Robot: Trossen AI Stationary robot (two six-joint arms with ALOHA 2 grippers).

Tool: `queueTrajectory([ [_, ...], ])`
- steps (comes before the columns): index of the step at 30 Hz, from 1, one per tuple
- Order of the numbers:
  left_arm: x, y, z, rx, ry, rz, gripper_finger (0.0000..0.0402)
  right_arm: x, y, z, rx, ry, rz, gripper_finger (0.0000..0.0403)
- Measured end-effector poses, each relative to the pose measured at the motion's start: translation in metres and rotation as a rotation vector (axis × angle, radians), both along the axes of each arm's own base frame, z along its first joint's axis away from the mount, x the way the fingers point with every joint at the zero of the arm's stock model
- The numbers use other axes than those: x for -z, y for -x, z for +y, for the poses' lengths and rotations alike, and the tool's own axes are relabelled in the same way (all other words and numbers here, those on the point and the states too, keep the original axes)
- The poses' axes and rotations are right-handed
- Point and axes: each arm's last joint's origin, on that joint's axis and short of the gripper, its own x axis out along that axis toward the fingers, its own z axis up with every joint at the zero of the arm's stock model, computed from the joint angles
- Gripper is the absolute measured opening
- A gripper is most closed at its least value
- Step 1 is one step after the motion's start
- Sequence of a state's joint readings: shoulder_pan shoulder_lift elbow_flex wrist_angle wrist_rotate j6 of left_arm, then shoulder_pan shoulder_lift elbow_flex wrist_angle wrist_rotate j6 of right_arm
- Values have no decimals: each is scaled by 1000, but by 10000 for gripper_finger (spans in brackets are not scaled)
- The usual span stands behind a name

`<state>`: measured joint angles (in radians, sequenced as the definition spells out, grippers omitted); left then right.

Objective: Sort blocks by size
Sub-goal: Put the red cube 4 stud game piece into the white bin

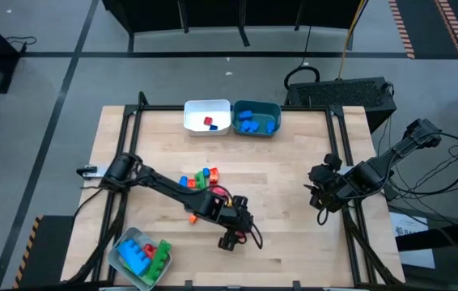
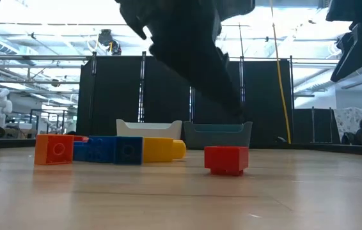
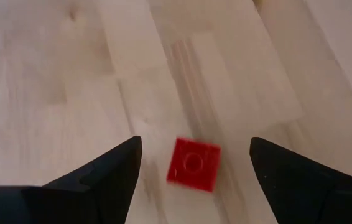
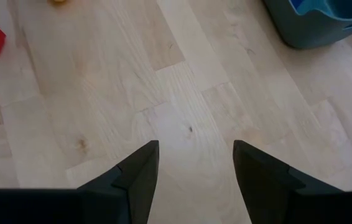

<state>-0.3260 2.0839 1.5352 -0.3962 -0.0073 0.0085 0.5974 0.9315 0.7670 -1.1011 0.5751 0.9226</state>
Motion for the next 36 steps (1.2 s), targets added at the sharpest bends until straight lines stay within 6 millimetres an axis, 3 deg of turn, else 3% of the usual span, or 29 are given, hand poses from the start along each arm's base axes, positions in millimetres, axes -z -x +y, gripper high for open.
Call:
queueTrajectory([
  [14,27,-8,-2,38,72,-9,300,2,-4,3,-2,-3,-4,192],
  [29,56,2,18,5,210,23,299,13,-14,9,-8,44,62,192],
  [36,62,4,24,5,229,-3,254,13,-14,9,-2,41,60,192],
])
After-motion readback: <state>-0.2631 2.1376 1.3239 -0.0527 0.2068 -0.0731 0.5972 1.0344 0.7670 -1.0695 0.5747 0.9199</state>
